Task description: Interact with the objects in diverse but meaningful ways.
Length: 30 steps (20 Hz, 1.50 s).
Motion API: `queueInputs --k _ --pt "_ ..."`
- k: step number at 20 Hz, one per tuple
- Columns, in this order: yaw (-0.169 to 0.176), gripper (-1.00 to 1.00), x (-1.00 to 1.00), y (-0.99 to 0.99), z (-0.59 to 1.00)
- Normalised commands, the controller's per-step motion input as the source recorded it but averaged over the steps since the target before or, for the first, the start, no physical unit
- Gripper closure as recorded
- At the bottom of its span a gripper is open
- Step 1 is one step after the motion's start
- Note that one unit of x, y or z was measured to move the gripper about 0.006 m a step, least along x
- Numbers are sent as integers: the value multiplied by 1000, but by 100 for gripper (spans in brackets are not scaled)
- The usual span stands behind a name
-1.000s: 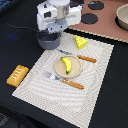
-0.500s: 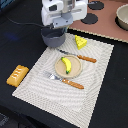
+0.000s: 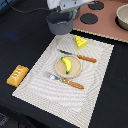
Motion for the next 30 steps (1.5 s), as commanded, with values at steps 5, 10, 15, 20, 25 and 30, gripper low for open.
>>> queueInputs --k 5,10,15,20,25,30 --pt "4 100 857 579 423" --pt "22 100 774 494 183" --pt "28 100 646 454 71" --pt "56 100 493 529 74" --pt "138 100 433 557 208" --pt "60 100 510 485 306"
